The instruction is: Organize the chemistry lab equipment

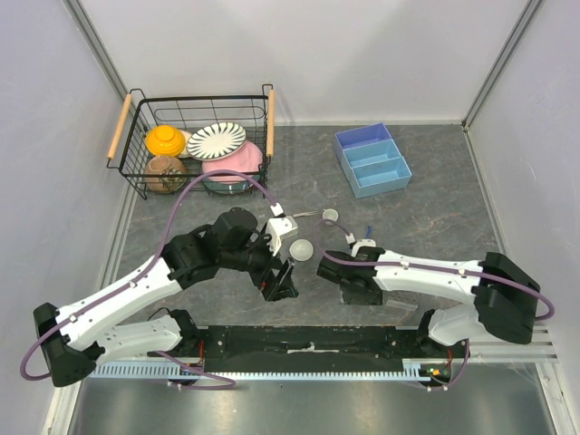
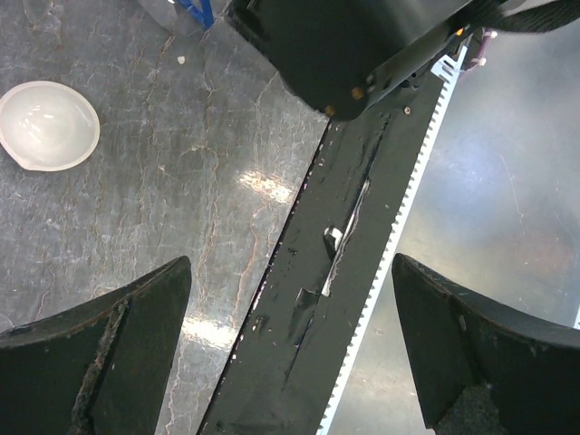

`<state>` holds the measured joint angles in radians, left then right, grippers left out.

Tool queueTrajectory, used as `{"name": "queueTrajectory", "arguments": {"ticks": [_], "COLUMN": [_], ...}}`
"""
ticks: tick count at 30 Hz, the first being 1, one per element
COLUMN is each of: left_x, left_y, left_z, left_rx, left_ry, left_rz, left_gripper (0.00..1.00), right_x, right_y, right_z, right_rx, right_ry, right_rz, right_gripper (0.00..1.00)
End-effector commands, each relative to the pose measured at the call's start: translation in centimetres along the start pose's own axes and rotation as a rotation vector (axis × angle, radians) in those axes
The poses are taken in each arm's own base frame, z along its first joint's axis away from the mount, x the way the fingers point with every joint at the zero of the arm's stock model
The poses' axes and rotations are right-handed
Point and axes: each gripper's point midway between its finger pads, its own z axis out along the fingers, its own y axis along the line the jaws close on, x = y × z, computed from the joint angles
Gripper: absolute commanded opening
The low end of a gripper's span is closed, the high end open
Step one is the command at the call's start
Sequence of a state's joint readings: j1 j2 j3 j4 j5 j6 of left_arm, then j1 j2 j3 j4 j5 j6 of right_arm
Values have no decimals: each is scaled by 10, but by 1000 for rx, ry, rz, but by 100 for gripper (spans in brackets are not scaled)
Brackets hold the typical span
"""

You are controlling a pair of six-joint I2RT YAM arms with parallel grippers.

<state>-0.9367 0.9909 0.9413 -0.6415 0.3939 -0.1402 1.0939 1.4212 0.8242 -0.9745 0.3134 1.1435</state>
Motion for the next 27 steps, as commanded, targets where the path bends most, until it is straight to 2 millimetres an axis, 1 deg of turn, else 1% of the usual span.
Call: {"name": "queueTrajectory", "arguments": {"ticks": [1,2,7,12,13,17,20,22,24,27], "left_x": [-9,-9,-7,-5,-4,-4,-4,-4,-3,-2], "left_y": [-3,-4,-11,-15,-15,-15,-16,-15,-15,-14], "left_z": [-5,-6,-9,-12,-13,-14,-13,-13,-12,-12], "left_rx": [16,22,55,74,76,76,79,80,81,79], "left_ry": [-51,-51,-58,-58,-54,-53,-51,-45,-42,-37], "left_rz": [35,35,42,45,45,51,55,54,53,50], "left_gripper": [98,98,98,98,98,98,98,98,98,98], "right_x": [2,2,14,23,23,16,5,-1,-8,-11], "right_y": [-18,-20,-38,-48,-48,-52,-54,-59,-60,-61], "right_z": [-10,-10,-3,3,2,0,-4,-4,-4,-2], "right_rx": [36,48,125,149,135,114,118,145,154,171], "right_ry": [-23,-23,-4,6,1,-40,-92,-126,-148,-155], "right_rz": [191,241,330,429,446,504,531,548,563,572], "right_gripper": [63,63,63,63,63,64,64,65,65,65]}}
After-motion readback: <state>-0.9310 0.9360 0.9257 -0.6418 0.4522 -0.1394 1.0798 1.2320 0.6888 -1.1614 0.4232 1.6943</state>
